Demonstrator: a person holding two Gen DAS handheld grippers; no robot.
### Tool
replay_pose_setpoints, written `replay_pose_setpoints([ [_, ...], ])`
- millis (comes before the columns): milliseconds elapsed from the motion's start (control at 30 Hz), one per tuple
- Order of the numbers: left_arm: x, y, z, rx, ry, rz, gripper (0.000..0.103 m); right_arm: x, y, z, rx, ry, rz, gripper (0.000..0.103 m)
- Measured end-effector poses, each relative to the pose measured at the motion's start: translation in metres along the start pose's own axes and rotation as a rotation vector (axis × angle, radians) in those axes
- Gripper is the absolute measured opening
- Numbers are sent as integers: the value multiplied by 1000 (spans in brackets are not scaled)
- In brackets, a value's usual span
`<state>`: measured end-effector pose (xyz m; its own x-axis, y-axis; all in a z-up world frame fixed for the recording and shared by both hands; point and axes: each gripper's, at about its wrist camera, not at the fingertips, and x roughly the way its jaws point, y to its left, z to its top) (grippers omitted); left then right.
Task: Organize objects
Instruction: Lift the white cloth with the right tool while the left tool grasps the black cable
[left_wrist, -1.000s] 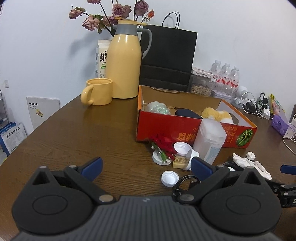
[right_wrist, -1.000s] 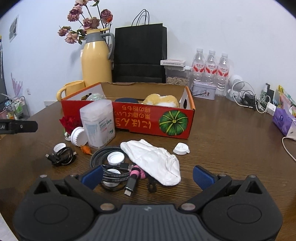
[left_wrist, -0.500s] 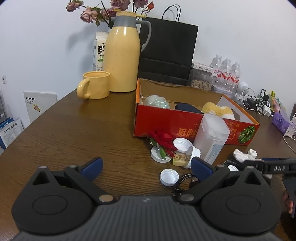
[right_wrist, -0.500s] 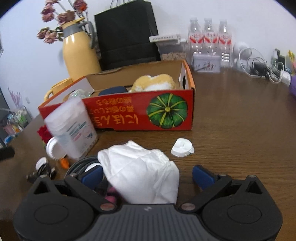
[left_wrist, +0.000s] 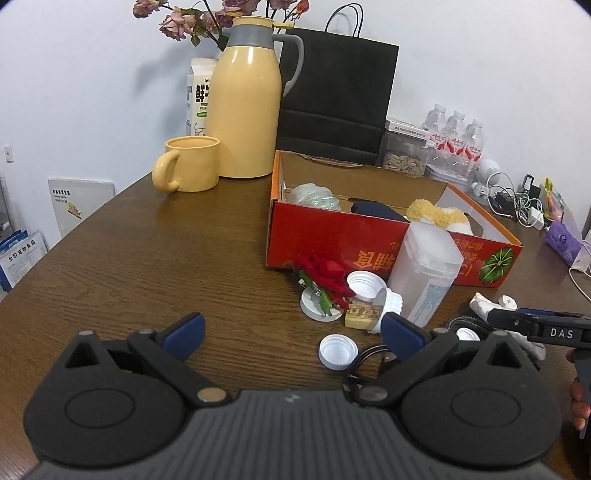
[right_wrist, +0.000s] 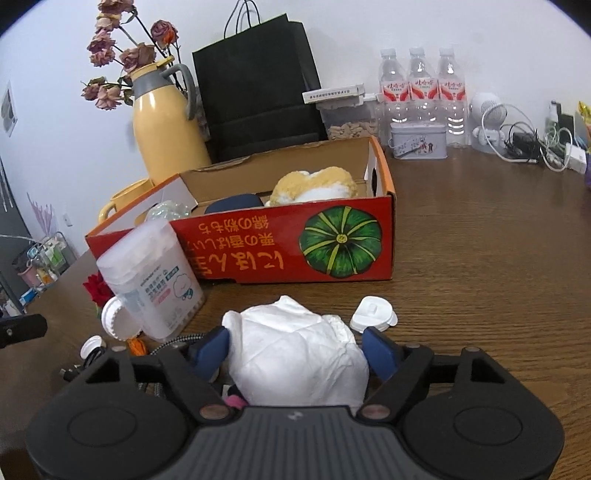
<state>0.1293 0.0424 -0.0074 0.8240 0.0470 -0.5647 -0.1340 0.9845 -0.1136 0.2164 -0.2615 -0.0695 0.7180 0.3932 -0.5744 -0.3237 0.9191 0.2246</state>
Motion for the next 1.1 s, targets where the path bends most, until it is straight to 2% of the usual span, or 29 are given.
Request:
replay_pose_setpoints([
  [367,3,-9,-6,23,26,6,103,-20,8,-7,-54,-106,-48,77],
  [833,32,-51,-29,113,112,-43,103,-27,13,-10,-79,-160,-64,78],
  [933,34,-60,-35,135,115,-29,88,-28,15,-11,-84,-168,-64,78],
  [1000,32,-67,-37,154,94,-20,70,-29,15,-12,-87,-167,-62,78],
  [1033,31,-68,-38,156,86,-19,54,-28,15,-12,-88,-166,-63,78],
  [1100,29,-70,-38,154,81,-30,51,-28,16,-12,-91,-167,-63,78],
])
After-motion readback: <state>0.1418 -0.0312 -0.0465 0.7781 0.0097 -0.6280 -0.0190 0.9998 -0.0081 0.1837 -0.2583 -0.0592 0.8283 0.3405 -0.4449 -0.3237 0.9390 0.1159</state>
